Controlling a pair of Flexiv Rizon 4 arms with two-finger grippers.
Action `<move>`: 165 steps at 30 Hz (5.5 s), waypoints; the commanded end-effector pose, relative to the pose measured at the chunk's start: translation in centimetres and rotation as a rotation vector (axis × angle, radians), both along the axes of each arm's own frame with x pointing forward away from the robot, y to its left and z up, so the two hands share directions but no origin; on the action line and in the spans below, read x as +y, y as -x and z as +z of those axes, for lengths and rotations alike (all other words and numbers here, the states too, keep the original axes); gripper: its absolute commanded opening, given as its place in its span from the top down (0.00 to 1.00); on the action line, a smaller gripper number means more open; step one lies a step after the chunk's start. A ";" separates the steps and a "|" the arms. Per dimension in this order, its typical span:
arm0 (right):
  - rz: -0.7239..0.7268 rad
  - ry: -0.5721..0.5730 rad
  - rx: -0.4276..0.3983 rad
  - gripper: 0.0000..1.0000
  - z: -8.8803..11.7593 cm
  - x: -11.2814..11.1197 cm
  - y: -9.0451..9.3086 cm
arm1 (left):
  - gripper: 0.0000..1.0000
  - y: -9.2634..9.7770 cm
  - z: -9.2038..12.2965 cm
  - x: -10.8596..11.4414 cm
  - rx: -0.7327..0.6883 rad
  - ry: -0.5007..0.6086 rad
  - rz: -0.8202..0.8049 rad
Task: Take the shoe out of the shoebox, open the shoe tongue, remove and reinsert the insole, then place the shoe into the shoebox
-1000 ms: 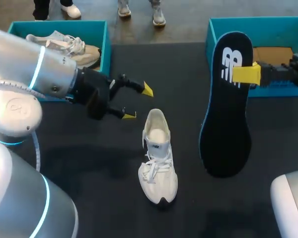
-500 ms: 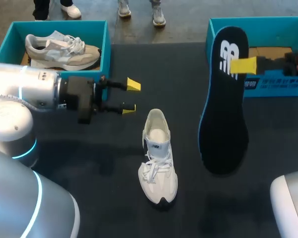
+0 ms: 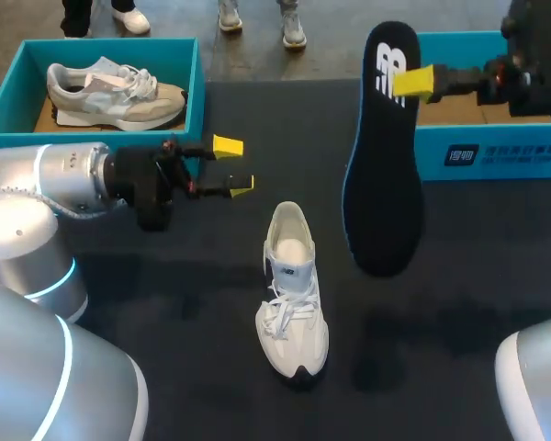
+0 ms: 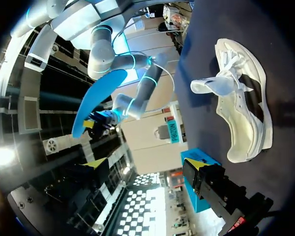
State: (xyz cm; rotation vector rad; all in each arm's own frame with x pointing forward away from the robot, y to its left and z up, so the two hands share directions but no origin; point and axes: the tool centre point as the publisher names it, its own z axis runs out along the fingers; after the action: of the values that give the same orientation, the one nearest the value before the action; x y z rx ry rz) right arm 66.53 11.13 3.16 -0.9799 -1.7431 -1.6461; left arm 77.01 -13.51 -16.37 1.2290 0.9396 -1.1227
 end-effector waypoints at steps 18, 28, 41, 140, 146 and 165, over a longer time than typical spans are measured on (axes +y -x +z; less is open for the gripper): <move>0.116 0.088 0.069 1.00 2.0 1.0 -5.6 | 0.00 -0.6 0.6 -0.1 -0.010 0.008 0.000; 0.136 0.087 0.199 1.00 -3.5 1.5 -11.1 | 0.00 -0.1 2.0 -0.3 -0.057 -0.001 -0.017; 0.123 0.129 0.323 1.00 -6.9 1.7 -13.1 | 0.00 0.2 3.8 -1.6 -0.076 -0.002 -0.034; 0.134 0.100 0.590 1.00 -12.8 4.8 -18.5 | 0.62 -1.9 4.3 -11.2 -0.112 -0.021 0.076; 0.134 0.100 0.590 1.00 -12.8 4.8 -18.5 | 0.73 -2.0 4.4 -11.4 -0.112 -0.024 0.076; 0.134 0.100 0.590 1.00 -12.8 4.8 -18.5 | 1.00 -2.7 3.9 -12.3 -0.106 -0.035 0.089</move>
State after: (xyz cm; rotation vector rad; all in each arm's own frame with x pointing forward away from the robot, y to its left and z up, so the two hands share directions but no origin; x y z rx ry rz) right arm 85.20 15.79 -9.56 -1.2131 -1.4518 -1.0453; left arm 79.48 -25.28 -12.44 1.2481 0.9268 -0.9679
